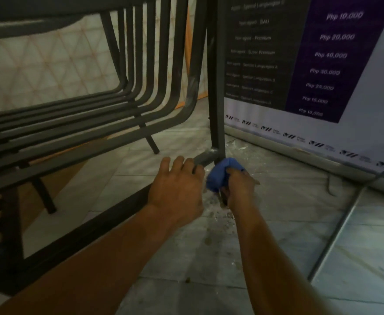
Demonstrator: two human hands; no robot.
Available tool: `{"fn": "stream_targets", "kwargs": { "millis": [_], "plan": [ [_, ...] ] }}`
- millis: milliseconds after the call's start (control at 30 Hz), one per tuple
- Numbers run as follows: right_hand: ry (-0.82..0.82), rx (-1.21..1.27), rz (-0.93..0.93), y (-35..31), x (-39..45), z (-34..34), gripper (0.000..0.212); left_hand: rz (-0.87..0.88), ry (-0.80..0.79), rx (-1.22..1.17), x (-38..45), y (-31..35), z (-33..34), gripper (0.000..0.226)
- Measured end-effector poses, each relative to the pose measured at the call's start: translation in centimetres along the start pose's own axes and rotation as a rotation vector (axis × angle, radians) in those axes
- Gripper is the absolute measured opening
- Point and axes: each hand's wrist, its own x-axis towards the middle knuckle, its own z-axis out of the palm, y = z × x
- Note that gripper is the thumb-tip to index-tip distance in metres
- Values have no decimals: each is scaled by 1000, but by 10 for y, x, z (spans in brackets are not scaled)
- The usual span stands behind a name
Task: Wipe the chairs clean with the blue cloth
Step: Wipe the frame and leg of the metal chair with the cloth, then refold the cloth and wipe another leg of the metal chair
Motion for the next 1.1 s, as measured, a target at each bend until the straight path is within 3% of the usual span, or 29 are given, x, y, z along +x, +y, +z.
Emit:
{"fn": "stream_targets", "kwargs": {
  "millis": [67,167,300,433,500,600,700,767,833,900,933,1000,1067,1100],
  "plan": [
    [-38,40,-205,-25,-34,9,7,-16,63,-84,1,3,-13,65],
    [-86,32,-464,-74,-89,14,14,-25,220,-308,5,8,-43,70],
    [-364,-16,-719,-134,-158,8,21,-32,372,-484,16,6,-93,85],
    [-707,-266,-907,-176,-205,-3,51,-131,669,-574,9,-19,-141,68],
    [-800,-282,-975,-188,-225,5,55,-200,770,-627,-4,-33,-156,57],
    [-777,-294,-1120,-187,-259,40,45,-267,929,-690,-40,-56,-169,45],
    [-675,-468,-1423,-169,-299,81,28,-409,1074,-729,-89,-80,-175,44],
    [-704,-521,-1612,-149,-323,101,26,-502,1150,-620,-121,-90,-174,48],
    [-797,-466,-1667,-127,-341,112,31,-604,1191,-533,-148,-94,-170,44],
    [-919,-410,-1651,-109,-357,117,37,-686,1216,-592,-171,-95,-171,41],
    [-969,-386,-1635,-102,-363,117,39,-677,1225,-694,-180,-95,-173,42],
    [-989,-312,-1630,-93,-371,119,44,-551,1140,-1150,-196,-98,-184,54],
    [-910,-236,-1638,-87,-377,121,47,-399,968,-1560,-215,-105,-196,67],
    [-851,-197,-1650,-84,-380,123,46,-389,895,-1601,-222,-113,-201,69]
  ]
}}
